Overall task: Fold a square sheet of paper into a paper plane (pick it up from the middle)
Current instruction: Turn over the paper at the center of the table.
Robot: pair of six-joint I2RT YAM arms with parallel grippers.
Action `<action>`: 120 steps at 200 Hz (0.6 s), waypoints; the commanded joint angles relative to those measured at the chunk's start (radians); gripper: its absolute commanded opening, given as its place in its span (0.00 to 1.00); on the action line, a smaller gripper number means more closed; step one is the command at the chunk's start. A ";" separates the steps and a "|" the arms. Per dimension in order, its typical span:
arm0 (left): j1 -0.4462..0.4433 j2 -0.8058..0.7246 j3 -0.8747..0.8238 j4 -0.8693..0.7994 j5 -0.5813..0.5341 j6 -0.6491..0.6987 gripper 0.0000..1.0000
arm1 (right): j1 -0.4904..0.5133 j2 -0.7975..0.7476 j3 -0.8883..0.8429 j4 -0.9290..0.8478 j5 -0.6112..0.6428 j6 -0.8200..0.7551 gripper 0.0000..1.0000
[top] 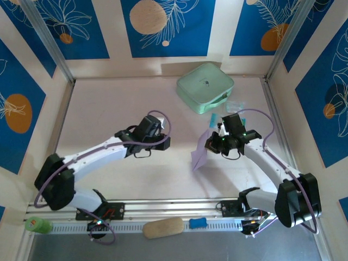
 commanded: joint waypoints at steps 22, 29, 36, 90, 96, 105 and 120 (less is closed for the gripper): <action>0.015 -0.180 -0.137 -0.040 -0.073 0.042 0.35 | 0.055 -0.027 0.004 -0.037 0.046 -0.035 0.03; 0.017 -0.225 -0.179 -0.016 -0.072 0.028 0.39 | 0.082 -0.047 0.011 -0.048 0.074 -0.013 0.03; 0.019 -0.269 -0.209 -0.009 -0.066 0.004 0.41 | 0.100 -0.064 0.025 -0.076 0.083 0.022 0.03; 0.028 -0.500 -0.336 -0.006 -0.047 0.020 0.56 | 0.293 -0.087 0.065 -0.108 0.161 0.132 0.03; 0.028 -0.515 -0.345 0.000 -0.047 0.022 0.59 | 0.305 -0.077 0.075 -0.111 0.171 0.128 0.03; 0.030 -0.533 -0.352 -0.004 -0.059 0.024 0.59 | 0.311 -0.056 0.096 -0.132 0.185 0.119 0.03; 0.032 -0.562 -0.346 -0.039 -0.097 0.026 0.60 | 0.327 -0.012 0.158 -0.190 0.235 0.097 0.03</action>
